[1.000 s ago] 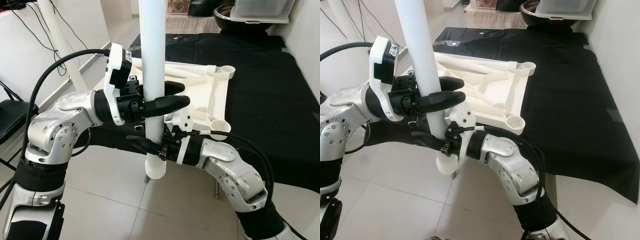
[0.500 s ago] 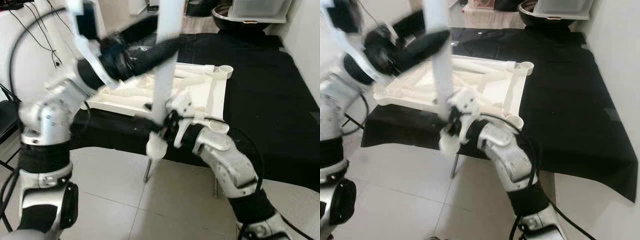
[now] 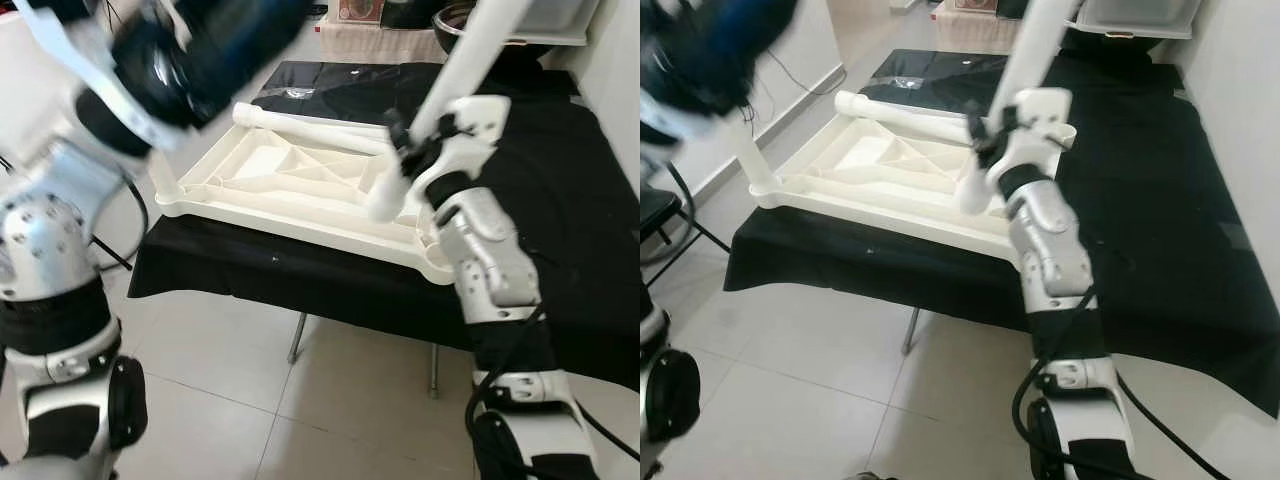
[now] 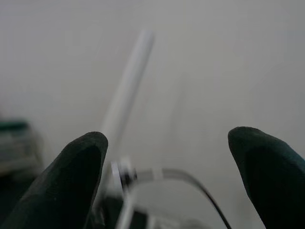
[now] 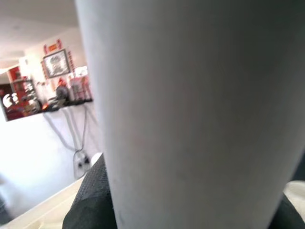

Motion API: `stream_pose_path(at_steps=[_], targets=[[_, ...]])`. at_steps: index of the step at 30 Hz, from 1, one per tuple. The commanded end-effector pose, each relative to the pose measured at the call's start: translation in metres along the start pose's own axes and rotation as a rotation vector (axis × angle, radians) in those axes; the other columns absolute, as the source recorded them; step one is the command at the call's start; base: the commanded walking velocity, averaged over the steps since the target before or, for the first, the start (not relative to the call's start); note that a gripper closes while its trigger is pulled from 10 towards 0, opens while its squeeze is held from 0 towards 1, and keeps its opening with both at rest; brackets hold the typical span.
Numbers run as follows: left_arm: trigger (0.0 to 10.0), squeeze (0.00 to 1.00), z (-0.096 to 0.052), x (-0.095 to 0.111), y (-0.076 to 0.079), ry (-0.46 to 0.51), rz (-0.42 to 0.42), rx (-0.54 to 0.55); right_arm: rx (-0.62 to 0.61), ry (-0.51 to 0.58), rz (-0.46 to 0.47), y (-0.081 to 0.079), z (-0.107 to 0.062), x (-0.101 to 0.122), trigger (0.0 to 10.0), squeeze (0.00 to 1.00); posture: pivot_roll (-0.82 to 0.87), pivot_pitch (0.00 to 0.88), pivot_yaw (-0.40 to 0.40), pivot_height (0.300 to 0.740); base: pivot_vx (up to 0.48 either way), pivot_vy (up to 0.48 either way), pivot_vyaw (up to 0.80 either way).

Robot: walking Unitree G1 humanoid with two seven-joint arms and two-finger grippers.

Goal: Building children table

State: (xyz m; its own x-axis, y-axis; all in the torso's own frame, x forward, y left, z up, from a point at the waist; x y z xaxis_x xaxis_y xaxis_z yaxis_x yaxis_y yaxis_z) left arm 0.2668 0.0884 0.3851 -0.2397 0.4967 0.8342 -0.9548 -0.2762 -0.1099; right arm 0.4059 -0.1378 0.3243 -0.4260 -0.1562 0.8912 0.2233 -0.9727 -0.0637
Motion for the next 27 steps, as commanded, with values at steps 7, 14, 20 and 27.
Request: stream_pose_path(at_steps=[7,14,20,27], targets=[[10.0,0.00,-0.019,-0.117,0.036,-0.327,-0.099,0.045,0.001,0.009,-0.096,0.014,0.006,0.004,10.0,0.00,0.07,0.152,0.014,0.740,0.000,0.000,0.00],[10.0,0.00,-0.053,-0.178,0.062,-0.514,-0.143,0.151,0.251,0.032,-0.267,0.002,0.012,0.017,10.0,0.00,0.07,0.202,0.012,0.740,0.000,0.000,0.00],[10.0,0.00,-0.078,-0.204,0.090,-0.603,-0.189,0.214,0.488,0.000,-0.235,-0.003,0.012,0.033,10.0,0.00,0.07,0.247,0.010,0.740,0.000,0.000,0.00],[10.0,0.00,-0.085,-0.213,0.110,-0.626,-0.127,0.223,0.607,-0.144,-0.231,0.008,0.008,0.020,10.0,0.00,0.07,0.286,0.015,0.740,0.000,0.000,0.00]])
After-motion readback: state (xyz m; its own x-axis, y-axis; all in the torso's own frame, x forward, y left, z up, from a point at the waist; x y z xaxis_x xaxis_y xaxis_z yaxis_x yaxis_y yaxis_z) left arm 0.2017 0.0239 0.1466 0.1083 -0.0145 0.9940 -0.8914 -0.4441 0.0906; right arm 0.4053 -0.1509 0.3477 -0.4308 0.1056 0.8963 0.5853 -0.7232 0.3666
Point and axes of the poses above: a point about 5 cm out from each wrist's last joint towards the gripper, its own z axis pointing out of the wrist towards the gripper, its own x axis along the axis of the wrist's last joint, y = z × x, the point moved 5 cm from there along z, pointing out of the wrist towards the gripper
